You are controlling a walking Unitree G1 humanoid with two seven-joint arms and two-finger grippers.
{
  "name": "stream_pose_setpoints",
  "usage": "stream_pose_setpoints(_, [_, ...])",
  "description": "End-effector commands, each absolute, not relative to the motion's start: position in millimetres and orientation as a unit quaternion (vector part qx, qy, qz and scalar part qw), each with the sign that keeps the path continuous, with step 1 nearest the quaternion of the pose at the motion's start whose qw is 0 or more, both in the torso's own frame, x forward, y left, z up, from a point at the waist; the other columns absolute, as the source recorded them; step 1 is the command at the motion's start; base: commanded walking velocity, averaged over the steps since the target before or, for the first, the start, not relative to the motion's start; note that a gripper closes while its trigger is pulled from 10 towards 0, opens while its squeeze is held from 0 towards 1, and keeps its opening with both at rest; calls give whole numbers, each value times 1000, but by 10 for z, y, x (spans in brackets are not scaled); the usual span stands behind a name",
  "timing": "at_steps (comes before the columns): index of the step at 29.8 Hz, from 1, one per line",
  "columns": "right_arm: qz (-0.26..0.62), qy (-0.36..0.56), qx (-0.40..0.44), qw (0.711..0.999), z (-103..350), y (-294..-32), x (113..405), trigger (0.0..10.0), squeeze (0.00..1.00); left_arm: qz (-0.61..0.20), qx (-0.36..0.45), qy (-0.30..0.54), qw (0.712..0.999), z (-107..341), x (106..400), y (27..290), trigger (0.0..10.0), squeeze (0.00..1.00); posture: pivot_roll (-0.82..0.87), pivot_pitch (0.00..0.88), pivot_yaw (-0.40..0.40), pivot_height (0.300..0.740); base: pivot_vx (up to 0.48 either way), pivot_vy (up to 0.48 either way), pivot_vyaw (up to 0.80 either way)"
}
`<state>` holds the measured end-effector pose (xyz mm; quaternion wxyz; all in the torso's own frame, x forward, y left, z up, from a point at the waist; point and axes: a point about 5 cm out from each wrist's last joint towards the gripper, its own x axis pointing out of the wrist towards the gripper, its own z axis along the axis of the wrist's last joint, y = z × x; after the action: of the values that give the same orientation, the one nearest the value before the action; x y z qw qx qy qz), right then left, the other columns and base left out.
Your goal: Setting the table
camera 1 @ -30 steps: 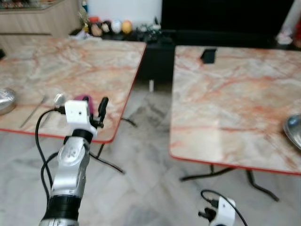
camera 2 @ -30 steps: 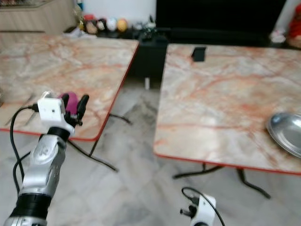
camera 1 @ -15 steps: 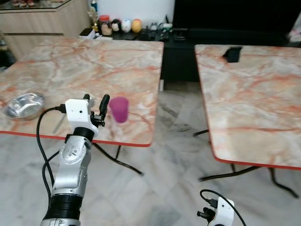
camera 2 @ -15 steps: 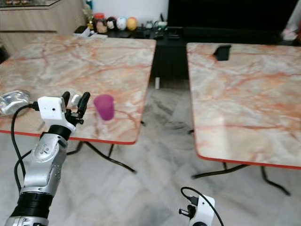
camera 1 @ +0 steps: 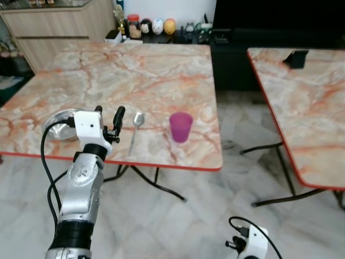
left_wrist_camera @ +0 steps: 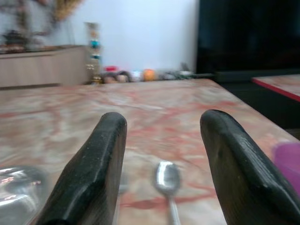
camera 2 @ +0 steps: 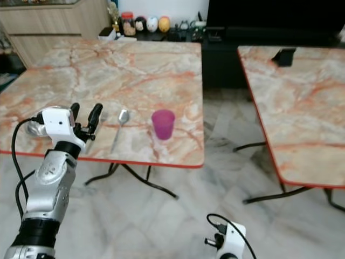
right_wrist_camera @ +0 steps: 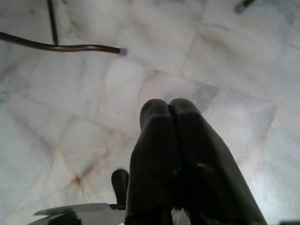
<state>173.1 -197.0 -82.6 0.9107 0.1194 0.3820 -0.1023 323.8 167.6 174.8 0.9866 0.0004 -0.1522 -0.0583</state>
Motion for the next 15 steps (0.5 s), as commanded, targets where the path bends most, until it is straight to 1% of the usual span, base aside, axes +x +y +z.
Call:
stream_pose_setpoints(1, [-105, 386, 122, 908, -841, -1959, 1704, 10000, 0, -58, 3, -158, 986, 1781, 3243, 1704, 10000, 0, 40, 0, 5, 736, 0, 439, 0])
stream_pose_setpoints(15, [-104, 392, 124, 906, -858, -1949, 1670, 10000, 0, -63, 3, -153, 986, 1755, 3237, 1686, 10000, 0, 42, 0, 8, 736, 0, 437, 0])
